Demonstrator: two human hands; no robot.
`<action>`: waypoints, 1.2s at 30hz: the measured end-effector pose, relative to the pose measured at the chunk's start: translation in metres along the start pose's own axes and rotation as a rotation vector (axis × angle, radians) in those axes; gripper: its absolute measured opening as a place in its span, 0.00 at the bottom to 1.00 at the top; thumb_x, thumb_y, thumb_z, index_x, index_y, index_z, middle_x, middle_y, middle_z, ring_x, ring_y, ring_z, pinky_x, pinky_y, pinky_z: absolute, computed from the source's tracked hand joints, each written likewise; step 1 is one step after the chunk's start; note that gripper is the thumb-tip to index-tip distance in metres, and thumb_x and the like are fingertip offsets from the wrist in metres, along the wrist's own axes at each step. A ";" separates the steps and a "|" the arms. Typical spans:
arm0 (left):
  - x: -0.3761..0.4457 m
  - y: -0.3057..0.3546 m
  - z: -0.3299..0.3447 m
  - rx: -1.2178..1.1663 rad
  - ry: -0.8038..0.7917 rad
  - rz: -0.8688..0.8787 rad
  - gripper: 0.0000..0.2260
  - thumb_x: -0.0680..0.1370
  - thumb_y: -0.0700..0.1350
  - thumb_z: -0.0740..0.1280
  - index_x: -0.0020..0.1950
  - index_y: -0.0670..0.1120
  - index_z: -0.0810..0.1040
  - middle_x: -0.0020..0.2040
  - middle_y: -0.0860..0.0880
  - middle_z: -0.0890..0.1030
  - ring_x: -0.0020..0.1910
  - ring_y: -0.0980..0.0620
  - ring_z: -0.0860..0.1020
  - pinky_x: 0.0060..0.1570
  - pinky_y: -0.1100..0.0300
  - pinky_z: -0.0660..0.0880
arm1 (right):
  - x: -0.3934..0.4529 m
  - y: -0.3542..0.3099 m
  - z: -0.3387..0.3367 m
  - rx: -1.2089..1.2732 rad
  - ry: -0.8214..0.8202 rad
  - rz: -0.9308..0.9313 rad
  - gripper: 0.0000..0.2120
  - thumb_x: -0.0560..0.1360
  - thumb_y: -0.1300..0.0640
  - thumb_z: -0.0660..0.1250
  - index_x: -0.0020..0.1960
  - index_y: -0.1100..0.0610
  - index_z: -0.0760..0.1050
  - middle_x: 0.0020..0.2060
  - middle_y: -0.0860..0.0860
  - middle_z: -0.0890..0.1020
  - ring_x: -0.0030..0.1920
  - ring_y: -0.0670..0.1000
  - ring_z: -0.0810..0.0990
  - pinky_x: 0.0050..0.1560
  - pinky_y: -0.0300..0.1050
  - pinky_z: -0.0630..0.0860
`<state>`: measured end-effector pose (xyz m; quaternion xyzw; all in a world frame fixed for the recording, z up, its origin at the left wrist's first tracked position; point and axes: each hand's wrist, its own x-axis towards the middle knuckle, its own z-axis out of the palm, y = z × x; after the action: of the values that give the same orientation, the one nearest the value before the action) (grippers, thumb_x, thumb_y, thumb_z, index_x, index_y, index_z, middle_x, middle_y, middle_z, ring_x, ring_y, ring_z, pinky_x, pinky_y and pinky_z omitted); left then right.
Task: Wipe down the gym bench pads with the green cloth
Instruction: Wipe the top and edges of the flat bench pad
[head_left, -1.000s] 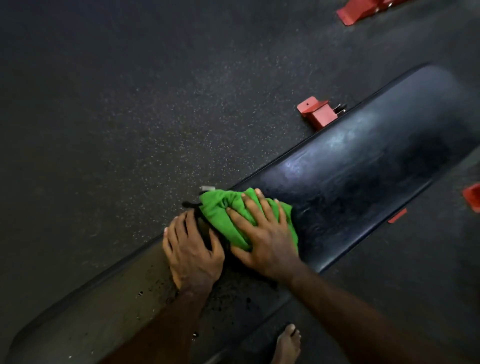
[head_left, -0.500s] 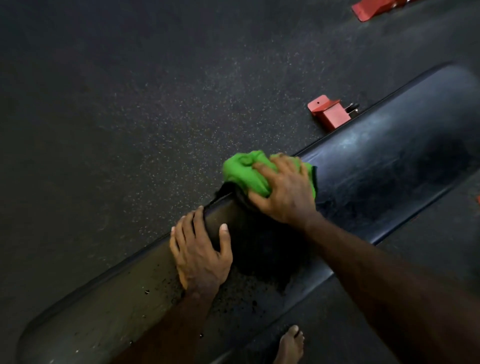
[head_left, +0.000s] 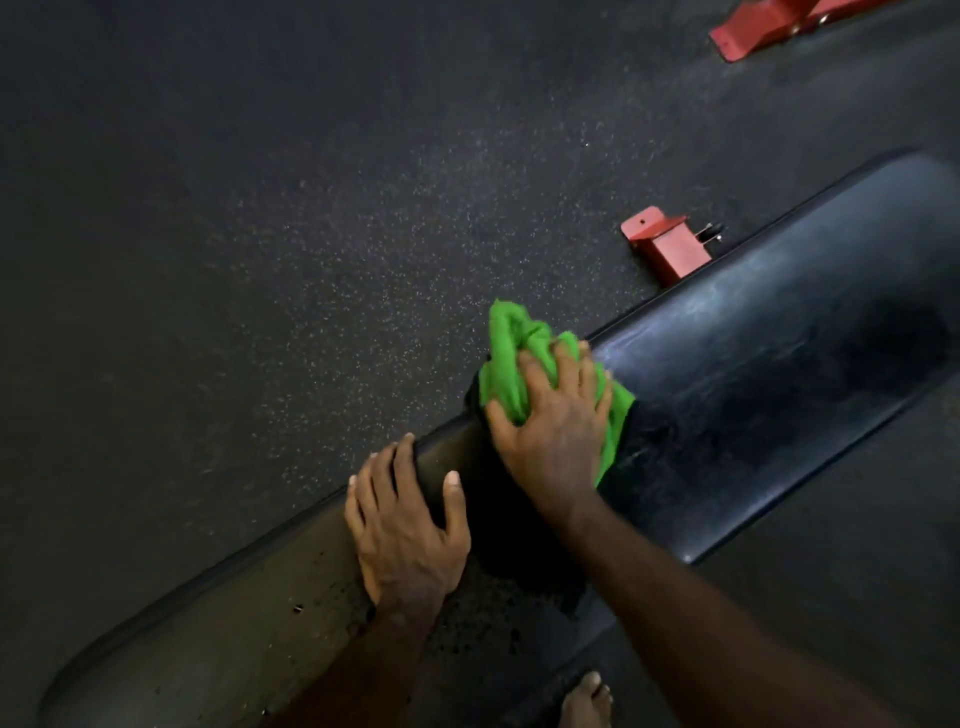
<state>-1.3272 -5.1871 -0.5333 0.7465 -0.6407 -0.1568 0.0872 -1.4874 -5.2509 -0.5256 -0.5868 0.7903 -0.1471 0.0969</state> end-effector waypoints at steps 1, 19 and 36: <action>0.000 0.000 0.000 0.001 0.005 0.002 0.29 0.81 0.61 0.55 0.76 0.45 0.70 0.72 0.44 0.74 0.74 0.42 0.68 0.77 0.42 0.57 | -0.012 0.000 0.002 0.016 -0.032 -0.154 0.31 0.70 0.36 0.67 0.69 0.47 0.78 0.74 0.57 0.73 0.78 0.63 0.65 0.77 0.68 0.58; 0.000 0.000 0.001 0.022 -0.006 0.004 0.29 0.82 0.62 0.54 0.76 0.45 0.69 0.72 0.44 0.74 0.75 0.43 0.67 0.78 0.43 0.55 | 0.012 0.056 -0.012 -0.011 -0.070 -0.249 0.33 0.70 0.35 0.67 0.72 0.47 0.76 0.76 0.56 0.72 0.77 0.61 0.67 0.74 0.66 0.65; 0.000 0.000 0.001 0.003 0.016 -0.001 0.28 0.81 0.59 0.56 0.76 0.45 0.69 0.72 0.43 0.74 0.74 0.42 0.68 0.77 0.42 0.56 | -0.072 0.019 0.000 0.021 -0.017 -0.094 0.34 0.72 0.37 0.67 0.76 0.47 0.71 0.80 0.56 0.65 0.82 0.62 0.57 0.78 0.67 0.58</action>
<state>-1.3276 -5.1874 -0.5340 0.7481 -0.6401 -0.1498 0.0909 -1.4830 -5.1767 -0.5336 -0.6234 0.7595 -0.1549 0.1029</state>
